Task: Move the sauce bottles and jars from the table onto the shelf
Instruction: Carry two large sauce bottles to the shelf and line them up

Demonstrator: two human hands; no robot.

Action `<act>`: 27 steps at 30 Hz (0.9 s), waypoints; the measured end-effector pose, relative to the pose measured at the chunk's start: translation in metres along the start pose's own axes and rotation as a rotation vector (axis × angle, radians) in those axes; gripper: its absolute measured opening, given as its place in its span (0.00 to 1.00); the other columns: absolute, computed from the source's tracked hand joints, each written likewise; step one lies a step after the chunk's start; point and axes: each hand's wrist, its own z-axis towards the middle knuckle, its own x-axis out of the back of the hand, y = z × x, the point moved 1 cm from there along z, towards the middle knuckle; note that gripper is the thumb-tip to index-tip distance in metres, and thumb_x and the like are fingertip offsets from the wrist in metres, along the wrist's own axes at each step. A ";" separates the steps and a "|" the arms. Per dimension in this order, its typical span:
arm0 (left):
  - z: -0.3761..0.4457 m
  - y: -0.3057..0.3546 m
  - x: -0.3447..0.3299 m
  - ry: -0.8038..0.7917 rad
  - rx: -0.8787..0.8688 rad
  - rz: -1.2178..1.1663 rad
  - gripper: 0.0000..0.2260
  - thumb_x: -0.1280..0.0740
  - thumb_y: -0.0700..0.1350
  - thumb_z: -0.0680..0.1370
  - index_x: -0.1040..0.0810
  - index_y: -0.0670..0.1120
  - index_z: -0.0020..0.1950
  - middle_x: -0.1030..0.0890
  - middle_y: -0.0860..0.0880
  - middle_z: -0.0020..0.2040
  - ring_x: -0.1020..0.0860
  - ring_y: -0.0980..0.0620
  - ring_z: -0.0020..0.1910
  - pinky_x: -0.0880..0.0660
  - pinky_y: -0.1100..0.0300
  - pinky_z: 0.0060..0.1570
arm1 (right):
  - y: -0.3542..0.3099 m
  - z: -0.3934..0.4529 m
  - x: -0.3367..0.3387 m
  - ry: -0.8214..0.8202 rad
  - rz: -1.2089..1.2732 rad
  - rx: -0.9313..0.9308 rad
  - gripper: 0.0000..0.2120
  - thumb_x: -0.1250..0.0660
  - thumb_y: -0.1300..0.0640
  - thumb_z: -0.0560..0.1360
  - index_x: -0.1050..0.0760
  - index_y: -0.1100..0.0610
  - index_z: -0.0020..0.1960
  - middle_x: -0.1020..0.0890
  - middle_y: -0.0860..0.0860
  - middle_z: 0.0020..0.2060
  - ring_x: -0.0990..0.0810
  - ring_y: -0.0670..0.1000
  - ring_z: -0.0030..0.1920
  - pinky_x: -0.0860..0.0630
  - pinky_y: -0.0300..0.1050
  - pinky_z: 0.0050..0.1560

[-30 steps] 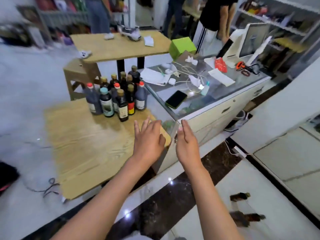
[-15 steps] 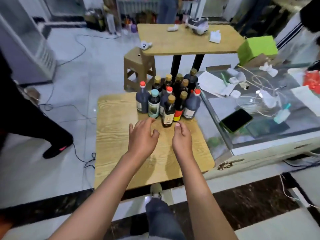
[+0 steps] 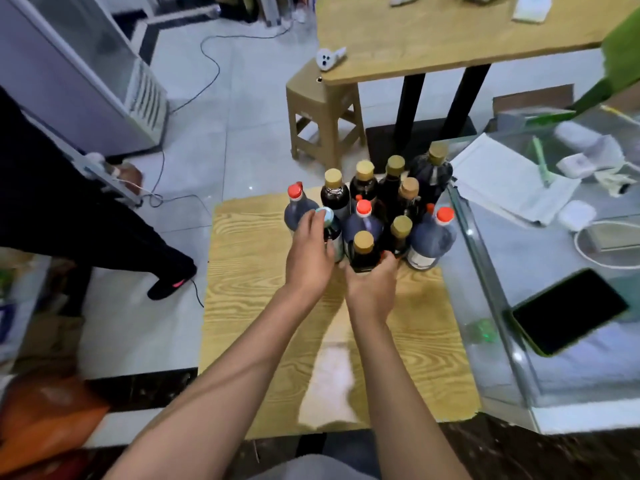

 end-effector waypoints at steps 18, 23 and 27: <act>0.038 -0.008 -0.006 -0.132 -0.055 0.352 0.14 0.32 0.39 0.75 0.28 0.42 0.59 0.24 0.42 0.55 0.25 0.40 0.52 0.29 0.49 0.44 | 0.013 0.026 -0.016 -0.059 -0.035 0.000 0.28 0.26 0.52 0.68 0.33 0.56 0.62 0.18 0.57 0.52 0.20 0.60 0.53 0.30 0.46 0.43; 0.010 -0.019 0.002 -0.115 0.034 0.263 0.14 0.31 0.46 0.76 0.27 0.43 0.59 0.24 0.43 0.56 0.24 0.40 0.52 0.30 0.53 0.46 | 0.012 0.021 -0.001 -0.102 0.032 -0.015 0.26 0.24 0.57 0.67 0.30 0.57 0.61 0.17 0.56 0.50 0.19 0.59 0.51 0.32 0.41 0.43; -0.011 -0.023 0.011 -0.037 0.054 0.100 0.14 0.27 0.48 0.73 0.23 0.45 0.55 0.22 0.48 0.50 0.24 0.47 0.48 0.33 0.58 0.44 | 0.009 0.016 0.016 -0.163 0.097 -0.043 0.27 0.23 0.56 0.66 0.29 0.56 0.62 0.19 0.51 0.49 0.20 0.54 0.50 0.31 0.38 0.46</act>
